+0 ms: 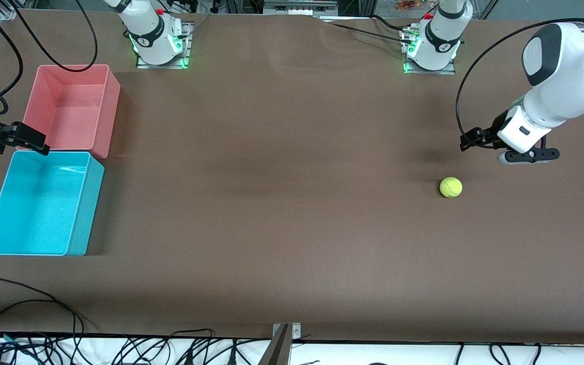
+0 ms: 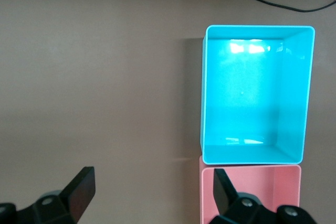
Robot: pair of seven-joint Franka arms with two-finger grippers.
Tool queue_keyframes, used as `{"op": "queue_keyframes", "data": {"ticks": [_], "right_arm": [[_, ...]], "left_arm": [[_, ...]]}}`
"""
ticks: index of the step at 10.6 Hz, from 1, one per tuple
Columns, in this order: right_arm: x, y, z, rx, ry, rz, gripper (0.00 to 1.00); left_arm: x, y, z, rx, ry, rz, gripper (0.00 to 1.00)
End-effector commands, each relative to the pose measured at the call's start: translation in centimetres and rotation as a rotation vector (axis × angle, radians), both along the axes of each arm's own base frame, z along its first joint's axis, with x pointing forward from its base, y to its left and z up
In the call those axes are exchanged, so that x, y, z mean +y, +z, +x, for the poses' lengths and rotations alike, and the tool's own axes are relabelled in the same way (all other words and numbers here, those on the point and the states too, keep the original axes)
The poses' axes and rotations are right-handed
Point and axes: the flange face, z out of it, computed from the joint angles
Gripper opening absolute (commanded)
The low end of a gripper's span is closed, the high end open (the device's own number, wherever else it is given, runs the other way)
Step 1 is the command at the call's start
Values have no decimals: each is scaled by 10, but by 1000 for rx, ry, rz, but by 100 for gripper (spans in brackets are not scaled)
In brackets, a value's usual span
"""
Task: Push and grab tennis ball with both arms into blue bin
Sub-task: 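Move the left gripper down beside the yellow tennis ball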
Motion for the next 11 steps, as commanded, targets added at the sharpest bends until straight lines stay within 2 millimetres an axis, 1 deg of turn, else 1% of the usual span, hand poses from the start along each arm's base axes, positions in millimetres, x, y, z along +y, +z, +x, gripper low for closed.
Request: {"op": "queue_keyframes", "data": {"ticks": [1, 2, 3, 4, 5, 6, 7, 8, 9, 10, 11], "right_arm": [[-1, 3, 8, -19, -11, 3, 100], [0, 3, 7, -15, -9, 4, 100], [5, 6, 6, -18, -11, 5, 100], [8, 9, 5, -23, -35, 7, 100], [16, 9, 6, -26, -31, 5, 100], [19, 8, 6, -26, -28, 4, 100], [22, 8, 5, -23, -23, 7, 100], [23, 8, 5, -18, -22, 9, 100], [20, 10, 3, -20, -25, 8, 100], [23, 12, 3, -23, -22, 9, 100], [23, 12, 3, -23, -29, 7, 100]], "left_arm": [[5, -21, -18, 16, -72, -13, 100], [9, -30, -21, 16, -139, 21, 98], [11, -33, -22, 5, -214, 52, 87], [14, -38, -23, 6, -298, 59, 68], [26, -44, -23, 11, -366, 48, 46], [33, -48, -22, 4, -445, 39, 26], [42, -53, -21, 4, -523, 28, 5], [45, -56, -19, -3, -615, 19, 0], [54, -64, -19, 2, -684, 5, 0], [63, -75, -15, -12, -787, -4, 0], [76, -86, -10, -34, -908, -11, 0]]}}
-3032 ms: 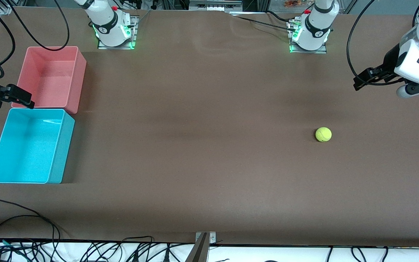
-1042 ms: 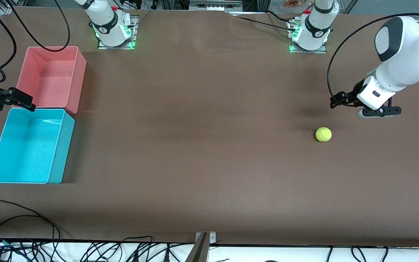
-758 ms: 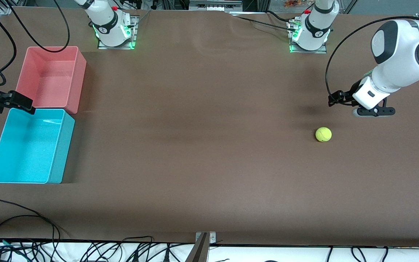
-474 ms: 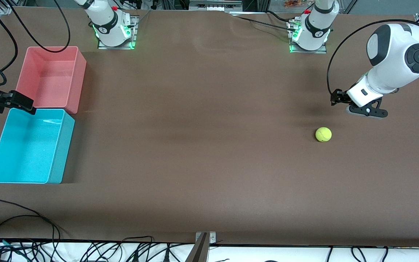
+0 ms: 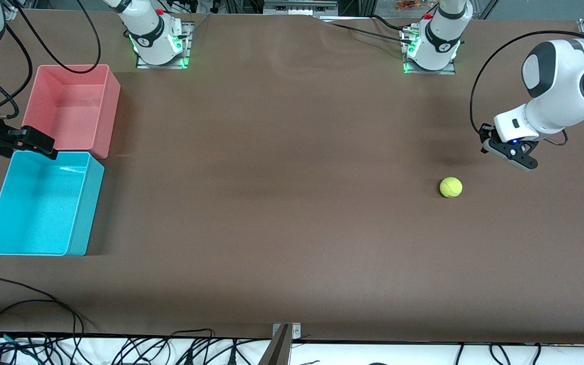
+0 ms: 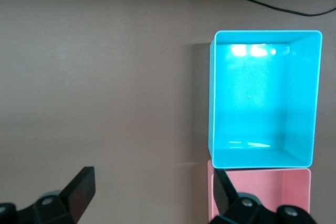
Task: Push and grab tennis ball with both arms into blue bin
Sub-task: 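Move the left gripper down beside the yellow tennis ball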
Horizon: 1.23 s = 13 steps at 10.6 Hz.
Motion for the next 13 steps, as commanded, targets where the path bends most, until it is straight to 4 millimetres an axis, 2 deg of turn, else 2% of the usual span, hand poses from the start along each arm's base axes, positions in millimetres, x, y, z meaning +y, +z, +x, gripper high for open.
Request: {"op": "queue_keyframes", "data": {"ticks": [1, 3, 7, 10, 13], "right_arm": [[7, 10, -2, -5, -12, 7, 100], [12, 10, -2, -5, -4, 7, 100], [13, 6, 0, -4, -4, 7, 100], [20, 1, 2, 2, 7, 7, 100], [18, 0, 2, 5, 15, -1, 100]], "left_arm": [[30, -32, 12, -50, -339, -20, 0], [33, -40, 19, -79, -480, -24, 0], [35, -70, 33, -108, -783, -34, 0], [50, -92, 43, -107, -838, -40, 0], [55, -112, 60, -95, -856, -54, 0]]}}
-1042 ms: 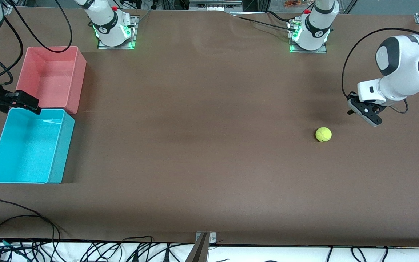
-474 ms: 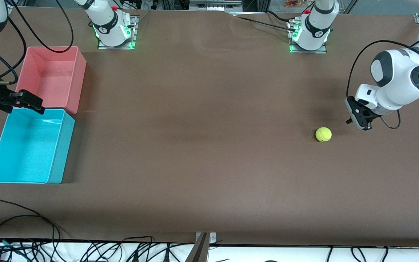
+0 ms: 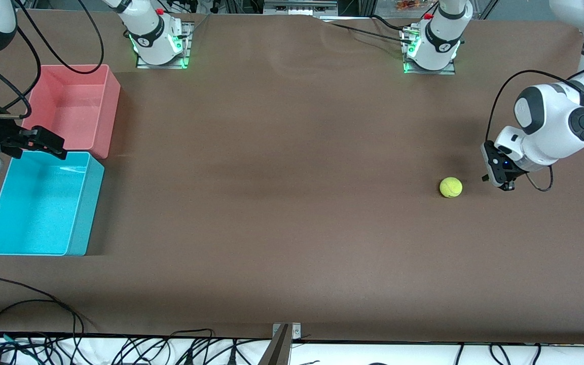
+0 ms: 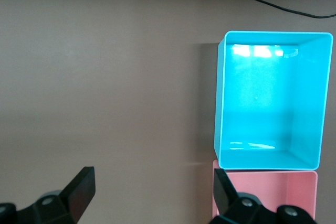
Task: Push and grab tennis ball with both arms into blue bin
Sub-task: 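Move the left gripper down beside the yellow tennis ball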
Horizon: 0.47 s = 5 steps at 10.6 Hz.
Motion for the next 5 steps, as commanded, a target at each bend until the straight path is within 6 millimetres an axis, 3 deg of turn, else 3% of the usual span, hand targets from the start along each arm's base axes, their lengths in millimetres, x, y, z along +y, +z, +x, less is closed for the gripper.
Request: {"op": "queue_keyframes", "data": {"ticks": [1, 5], "right_arm": [[-2, 3, 1, -1, -5, -9, 100], [-2, -1, 4, -5, -4, -22, 100]], "left_arm": [[8, -29, 19, 26, -31, -9, 0], [7, -48, 24, 45, -33, -15, 0]]}}
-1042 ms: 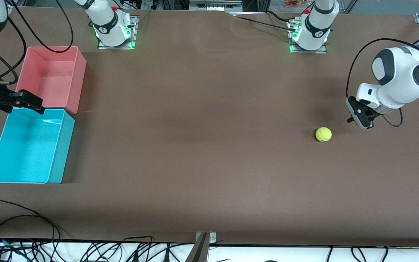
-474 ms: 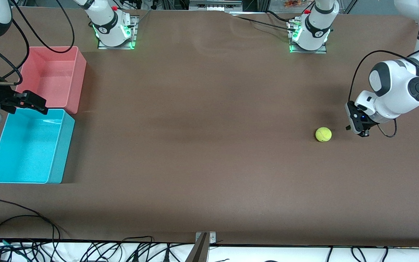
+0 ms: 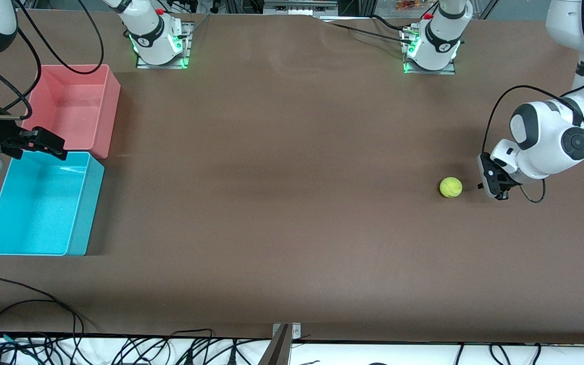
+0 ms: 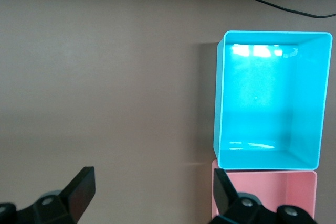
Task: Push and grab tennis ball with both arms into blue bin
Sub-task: 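Move the left gripper down beside the yellow tennis ball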
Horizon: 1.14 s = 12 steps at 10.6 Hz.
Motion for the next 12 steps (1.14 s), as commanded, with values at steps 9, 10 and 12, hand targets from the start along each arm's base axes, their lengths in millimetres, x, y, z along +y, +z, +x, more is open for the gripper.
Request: {"op": "queue_keyframes", "data": {"ticks": [9, 10, 12], "right_arm": [[10, 0, 3, -11, 7, -31, 100], [9, 1, 2, -7, 6, -31, 100], [6, 0, 3, -7, 15, -30, 100]], "left_arm": [[-20, -29, 10, -17, -67, 1, 0], [-22, -31, 10, -19, -64, 0, 0], [-38, -34, 11, -18, -49, -12, 0]]}}
